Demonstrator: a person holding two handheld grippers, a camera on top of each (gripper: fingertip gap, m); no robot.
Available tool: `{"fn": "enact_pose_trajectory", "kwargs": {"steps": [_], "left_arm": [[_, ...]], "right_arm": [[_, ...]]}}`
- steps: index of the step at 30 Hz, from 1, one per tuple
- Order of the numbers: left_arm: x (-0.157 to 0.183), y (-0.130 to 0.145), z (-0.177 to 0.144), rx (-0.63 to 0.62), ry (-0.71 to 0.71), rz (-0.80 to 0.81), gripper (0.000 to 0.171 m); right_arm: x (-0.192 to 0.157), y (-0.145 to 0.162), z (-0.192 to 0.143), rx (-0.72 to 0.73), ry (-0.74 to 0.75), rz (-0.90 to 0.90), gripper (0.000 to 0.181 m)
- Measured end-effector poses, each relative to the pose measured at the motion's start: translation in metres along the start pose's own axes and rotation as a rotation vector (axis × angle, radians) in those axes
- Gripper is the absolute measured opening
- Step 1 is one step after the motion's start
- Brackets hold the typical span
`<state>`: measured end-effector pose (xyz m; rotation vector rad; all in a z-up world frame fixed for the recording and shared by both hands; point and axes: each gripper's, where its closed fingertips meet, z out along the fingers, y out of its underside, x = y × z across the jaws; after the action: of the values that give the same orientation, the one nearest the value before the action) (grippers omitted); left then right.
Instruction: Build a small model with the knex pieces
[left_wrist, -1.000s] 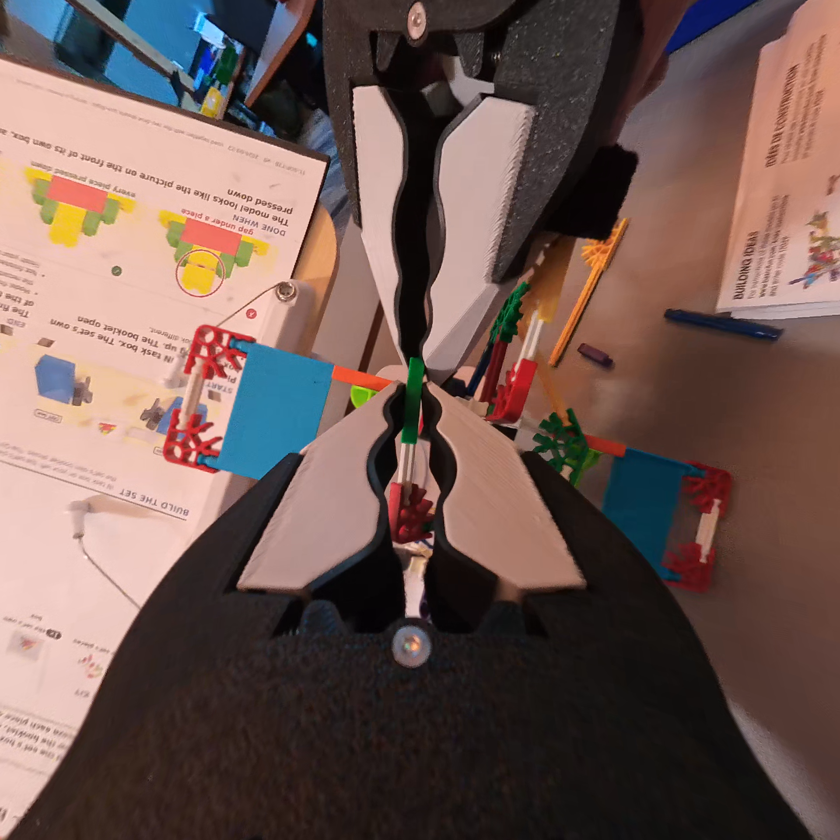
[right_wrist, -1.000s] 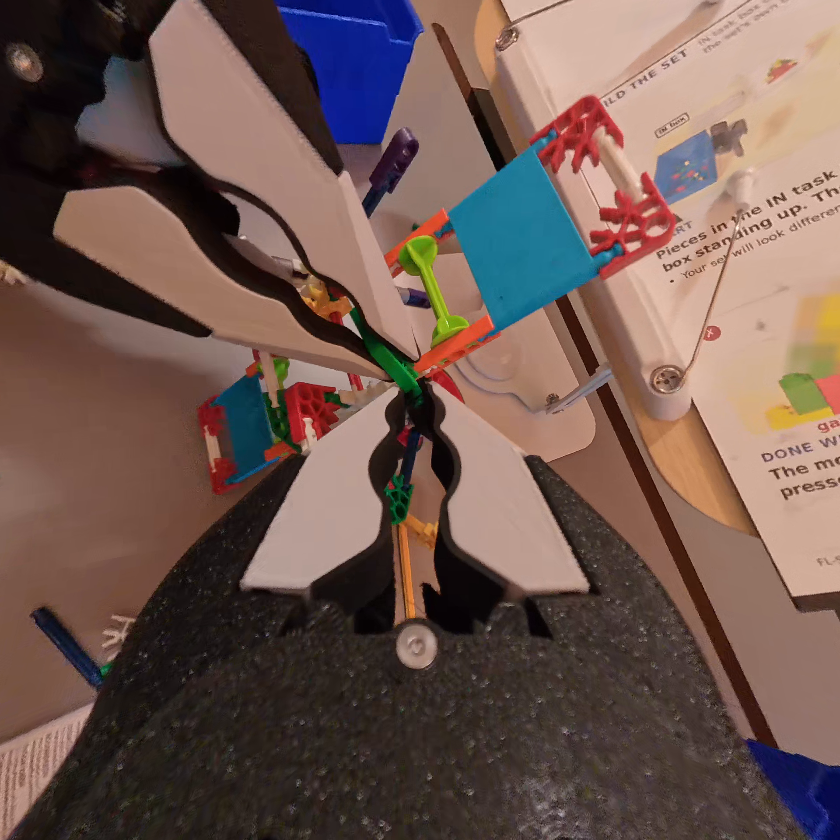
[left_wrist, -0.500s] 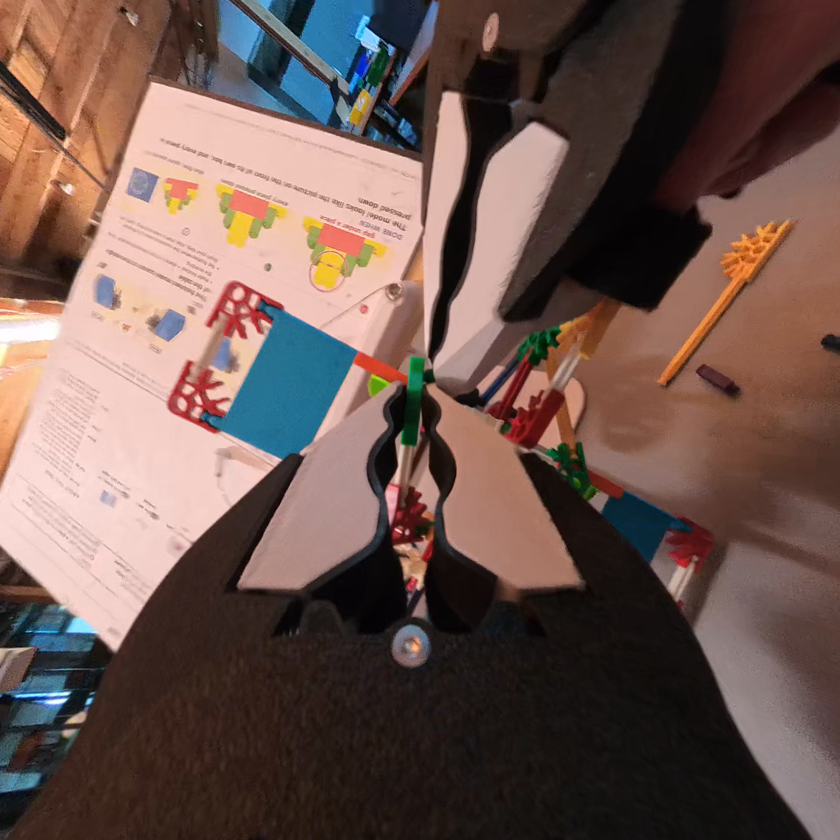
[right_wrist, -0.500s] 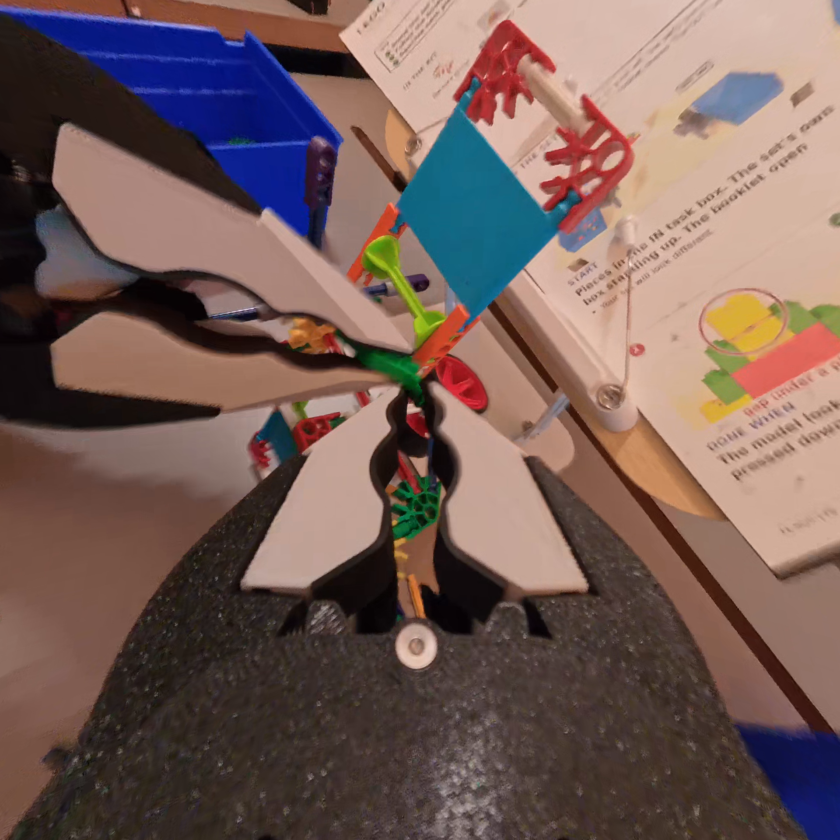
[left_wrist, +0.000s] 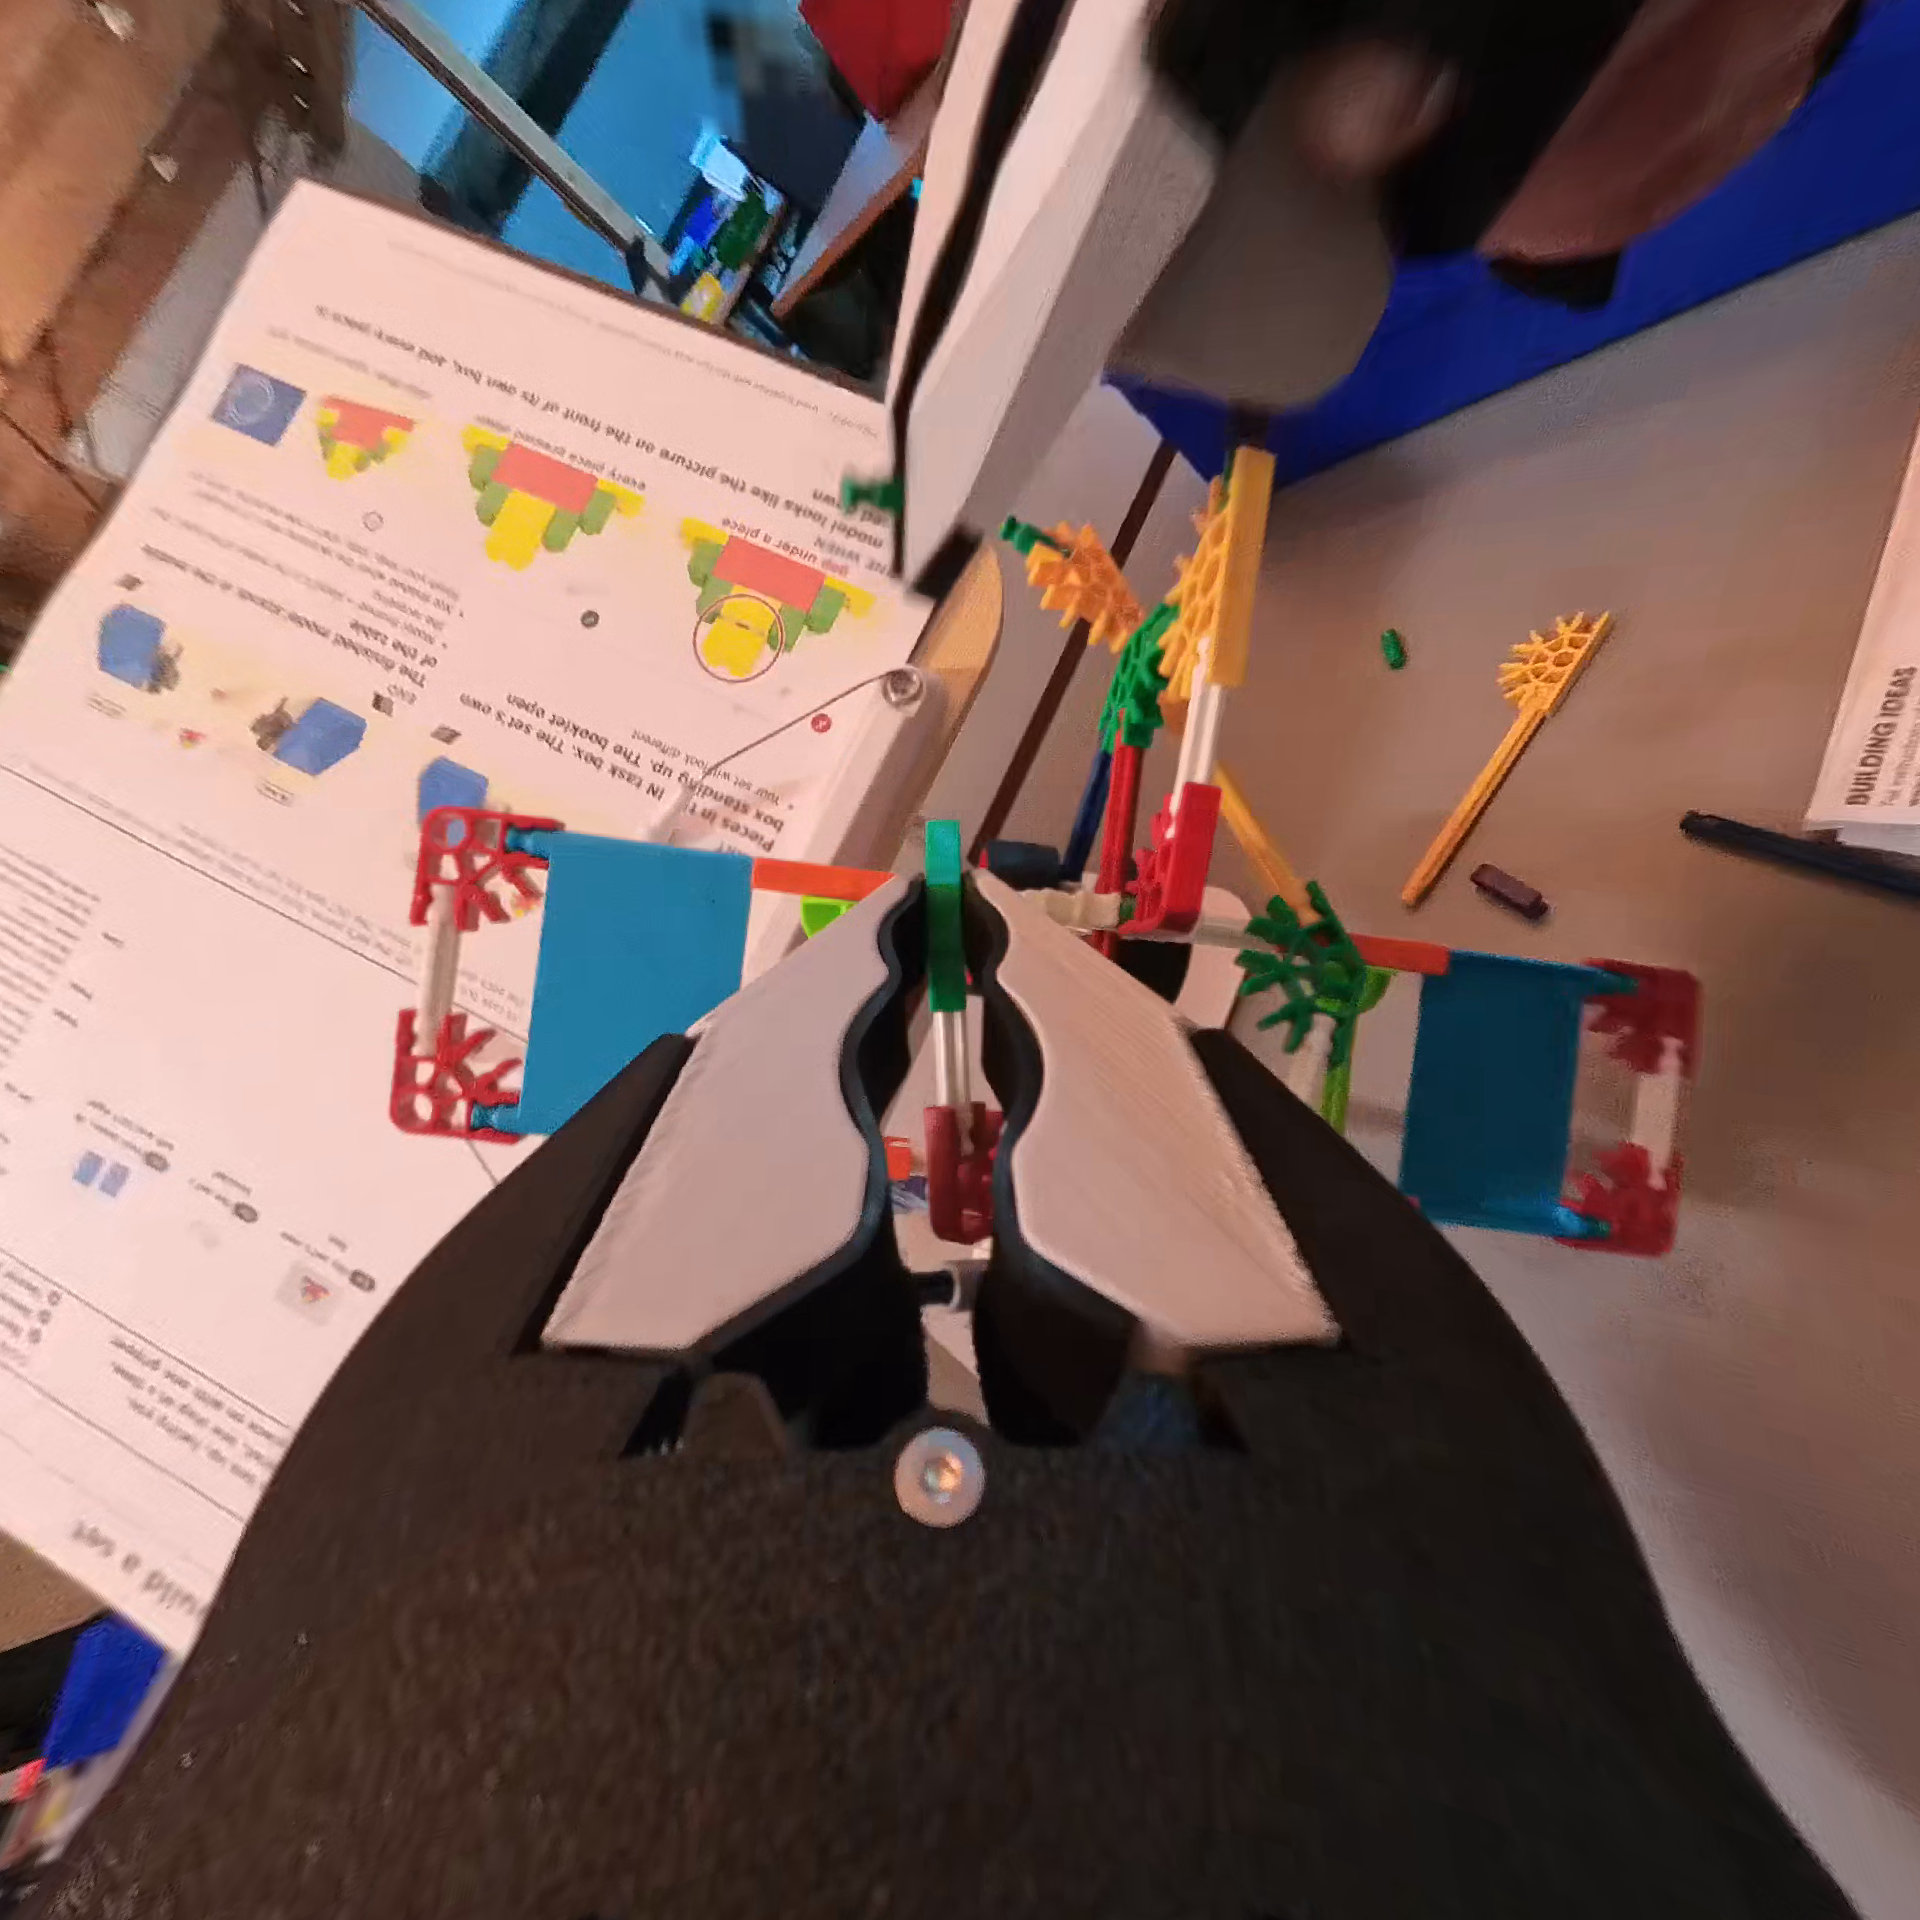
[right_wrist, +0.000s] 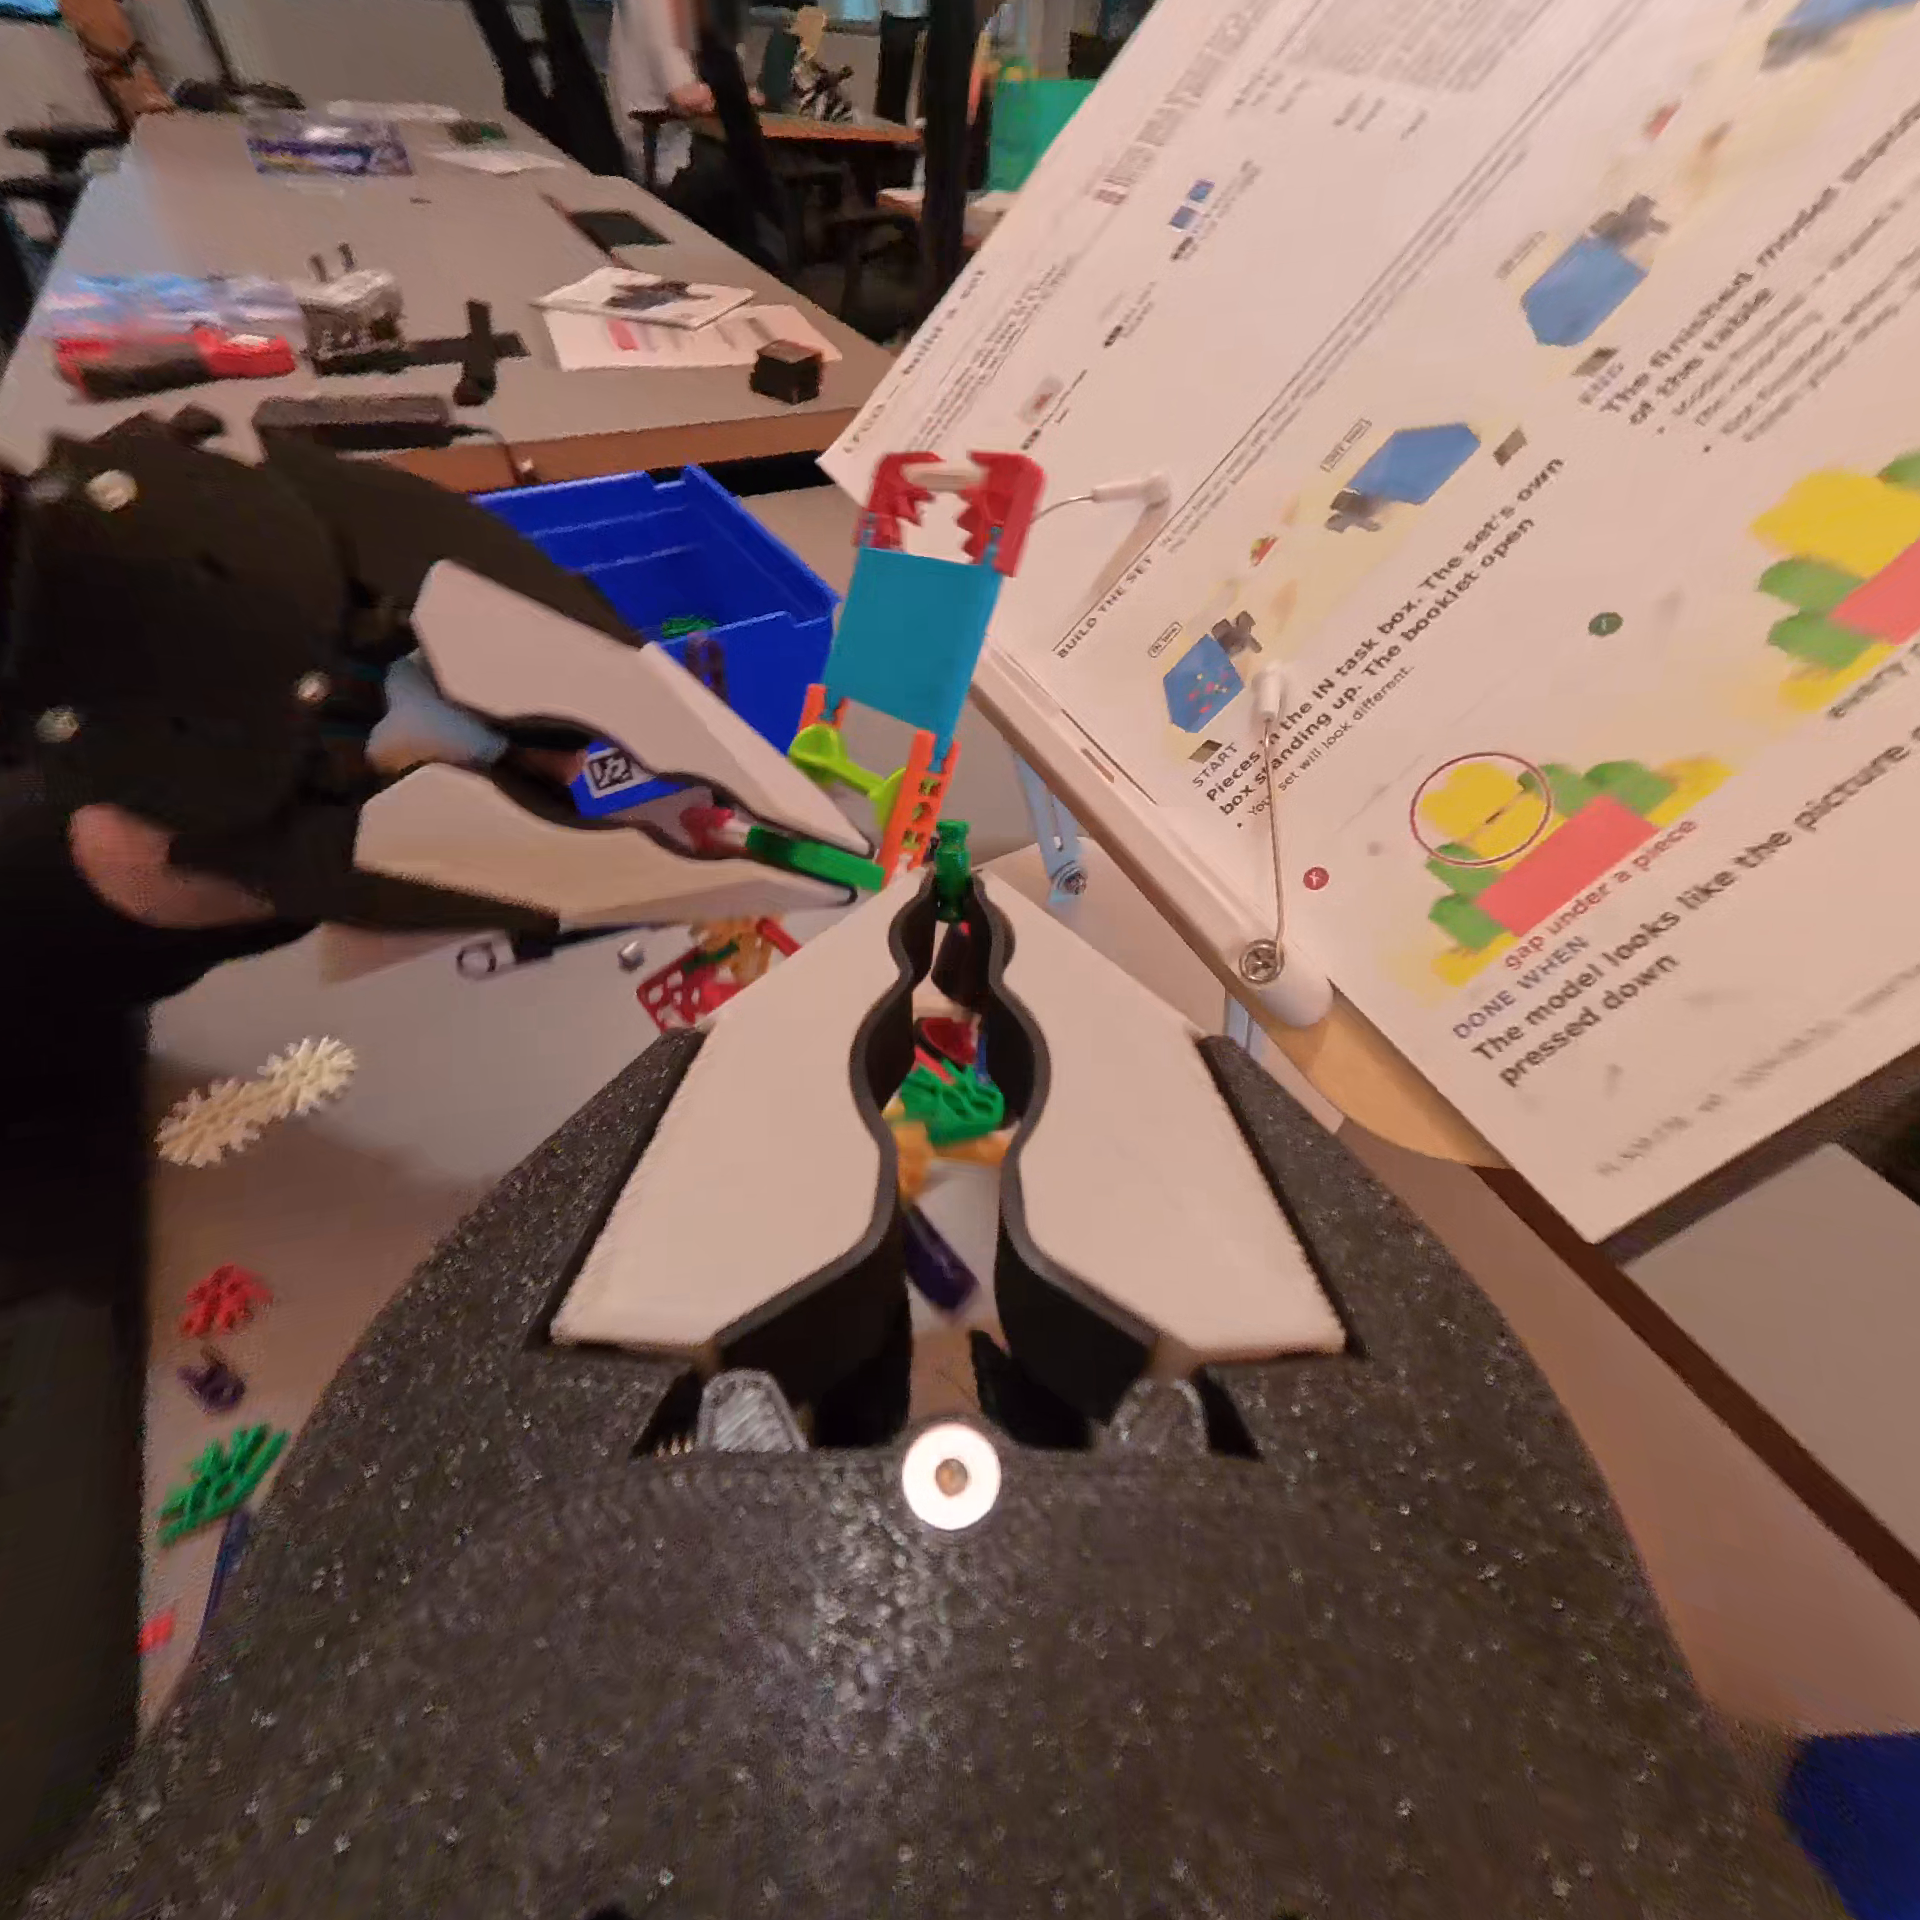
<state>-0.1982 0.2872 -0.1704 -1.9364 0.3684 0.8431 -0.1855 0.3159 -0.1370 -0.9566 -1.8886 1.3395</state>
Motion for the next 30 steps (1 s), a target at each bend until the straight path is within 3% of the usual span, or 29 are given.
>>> {"fn": "enact_pose_trajectory", "kwargs": {"steps": [4,6,10,14,16,17,19,25,28,30], "left_arm": [[0.001,0.01,-0.007,-0.024,0.124,-0.082,0.004],[0.005,0.017,-0.01,-0.034,0.2,-0.091,0.004],[0.016,0.034,-0.01,-0.07,0.325,-0.127,0.004],[0.035,0.044,-0.007,-0.104,0.444,-0.163,0.004],[0.046,0.048,-0.006,-0.129,0.504,-0.159,0.005],[0.05,0.05,-0.006,-0.137,0.517,-0.157,0.005],[0.056,0.052,-0.004,-0.149,0.547,-0.164,0.005],[0.064,0.053,-0.003,-0.147,0.622,-0.219,0.005],[0.07,0.057,-0.002,-0.168,0.657,-0.238,0.005],[0.073,0.061,0.0,-0.18,0.672,-0.25,0.005]], "right_arm": [[0.001,0.012,-0.033,-0.108,-0.095,-0.109,0.005],[-0.006,0.048,-0.046,-0.274,-0.199,-0.157,0.005],[-0.002,0.142,-0.054,-0.68,-0.255,-0.319,0.005],[-0.032,0.203,-0.049,-0.908,-0.449,-0.343,0.006],[-0.043,0.223,-0.051,-0.995,-0.508,-0.336,0.028],[-0.042,0.229,-0.052,-1.024,-0.51,-0.329,0.042],[-0.034,0.228,-0.049,-0.997,-0.488,-0.311,0.042],[0.036,0.238,-0.048,-1.001,-0.213,-0.268,0.044],[0.035,0.253,-0.045,-1.065,-0.218,-0.255,0.048],[0.031,0.252,-0.043,-1.062,-0.231,-0.275,0.037]]}}
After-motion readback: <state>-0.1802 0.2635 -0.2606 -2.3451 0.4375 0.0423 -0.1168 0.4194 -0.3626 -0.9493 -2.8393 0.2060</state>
